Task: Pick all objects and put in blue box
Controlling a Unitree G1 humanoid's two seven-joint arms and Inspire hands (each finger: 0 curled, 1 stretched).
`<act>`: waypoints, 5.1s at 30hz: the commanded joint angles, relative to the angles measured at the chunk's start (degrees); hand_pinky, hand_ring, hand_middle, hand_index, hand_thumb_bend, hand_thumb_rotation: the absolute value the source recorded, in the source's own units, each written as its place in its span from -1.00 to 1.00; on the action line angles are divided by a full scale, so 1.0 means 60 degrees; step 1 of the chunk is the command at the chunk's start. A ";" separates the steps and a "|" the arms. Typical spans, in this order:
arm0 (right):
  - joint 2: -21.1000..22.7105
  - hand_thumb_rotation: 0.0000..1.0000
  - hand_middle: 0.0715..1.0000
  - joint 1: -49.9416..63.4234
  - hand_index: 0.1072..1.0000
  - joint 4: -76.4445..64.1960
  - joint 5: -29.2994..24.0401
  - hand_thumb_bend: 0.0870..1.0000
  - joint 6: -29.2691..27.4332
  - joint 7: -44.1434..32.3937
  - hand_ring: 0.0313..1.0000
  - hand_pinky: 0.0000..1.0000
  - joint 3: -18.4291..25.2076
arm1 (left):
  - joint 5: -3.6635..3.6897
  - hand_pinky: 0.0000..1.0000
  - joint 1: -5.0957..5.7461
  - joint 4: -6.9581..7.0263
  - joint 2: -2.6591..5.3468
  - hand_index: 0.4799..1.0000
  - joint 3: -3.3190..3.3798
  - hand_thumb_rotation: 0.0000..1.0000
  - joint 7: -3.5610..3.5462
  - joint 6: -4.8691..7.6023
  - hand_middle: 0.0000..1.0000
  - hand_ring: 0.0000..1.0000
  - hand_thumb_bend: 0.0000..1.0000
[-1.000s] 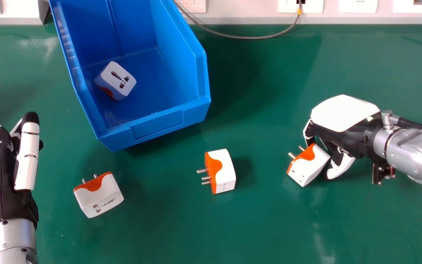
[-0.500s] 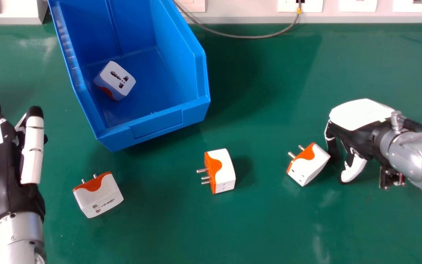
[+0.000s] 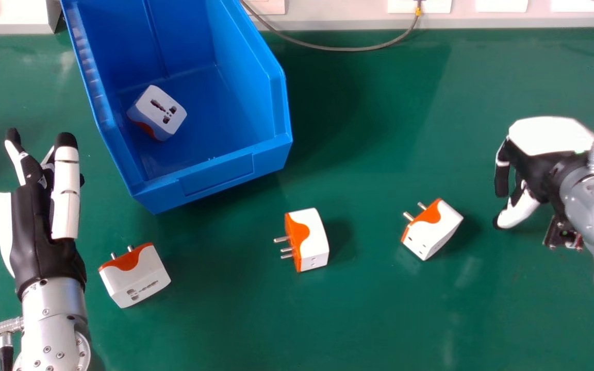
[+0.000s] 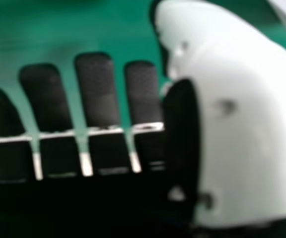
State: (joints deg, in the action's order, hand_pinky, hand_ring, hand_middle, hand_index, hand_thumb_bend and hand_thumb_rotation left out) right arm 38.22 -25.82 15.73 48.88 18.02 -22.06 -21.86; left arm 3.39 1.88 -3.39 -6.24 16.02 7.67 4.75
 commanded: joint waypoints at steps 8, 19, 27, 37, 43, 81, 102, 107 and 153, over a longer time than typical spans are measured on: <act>-0.0832 -0.49 0.65 0.1379 0.55 -0.2367 -0.0294 -0.10 0.1414 0.0779 0.55 0.25 0.1218 | -0.0074 0.75 -0.0293 -0.0195 -0.0124 0.59 0.0039 0.67 0.0002 0.0172 0.76 0.84 -0.14; -0.2758 -0.55 0.65 0.2929 0.58 -0.3981 -0.0090 -0.10 0.2260 0.2670 0.55 0.28 0.1415 | -0.0064 0.75 -0.0152 -0.0136 -0.0223 0.59 0.0100 0.66 -0.0100 0.0174 0.76 0.84 -0.16; -0.4204 -0.47 0.67 0.4416 0.64 -0.4109 -0.0344 -0.08 0.1136 0.5433 0.56 0.31 0.1250 | 0.0107 0.75 0.0181 -0.0075 -0.0309 0.58 0.0271 0.66 -0.0338 0.0341 0.76 0.84 -0.16; -0.4980 -0.30 0.78 0.5205 0.80 -0.2317 -0.0928 -0.15 -0.0924 0.7978 0.69 0.43 0.1110 | 0.0206 0.74 0.0675 0.0060 -0.0471 0.59 0.0438 0.66 -0.0639 0.0629 0.76 0.84 -0.17; -0.5108 -0.15 0.86 0.5384 0.87 -0.1546 -0.0921 -0.15 -0.1410 0.8780 0.79 0.52 0.0967 | 0.0161 0.76 0.0891 -0.0072 -0.0610 0.62 0.0603 0.68 -0.0823 0.0948 0.77 0.85 -0.19; -0.4680 0.13 0.96 0.3238 0.95 0.1576 -0.1330 -0.08 -0.0906 0.8142 0.91 0.74 0.0833 | 0.0335 0.83 0.1180 0.0304 -0.0843 0.70 0.0986 0.85 -0.1237 0.0628 0.80 0.89 -0.16; -0.4455 -0.23 0.88 0.2869 0.84 0.2026 -0.1314 -0.17 -0.0245 0.7635 0.85 0.67 0.0587 | 0.0324 0.82 0.1190 0.0448 -0.0897 0.73 0.1008 0.87 -0.1230 0.0504 0.81 0.88 -0.14; -0.4473 -0.33 0.84 0.2756 0.80 0.2145 -0.1276 -0.18 -0.0171 0.7879 0.81 0.64 0.0628 | 0.0322 0.82 0.1228 0.0532 -0.0879 0.73 0.1016 0.87 -0.1198 0.0450 0.81 0.88 -0.14; -0.4403 -0.69 -0.49 0.2807 -0.18 0.0675 -0.2152 -0.13 -0.0117 0.6913 -0.64 -0.70 0.1272 | 0.0411 0.76 0.1418 0.1034 -0.0817 0.74 0.1065 0.80 -0.1223 0.0050 0.81 0.85 -0.11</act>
State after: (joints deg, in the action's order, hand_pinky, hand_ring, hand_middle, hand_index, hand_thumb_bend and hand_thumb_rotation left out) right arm 11.75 -10.39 21.08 36.59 16.76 20.14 -14.99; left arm 5.68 10.26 1.04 -10.69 21.96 0.07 4.93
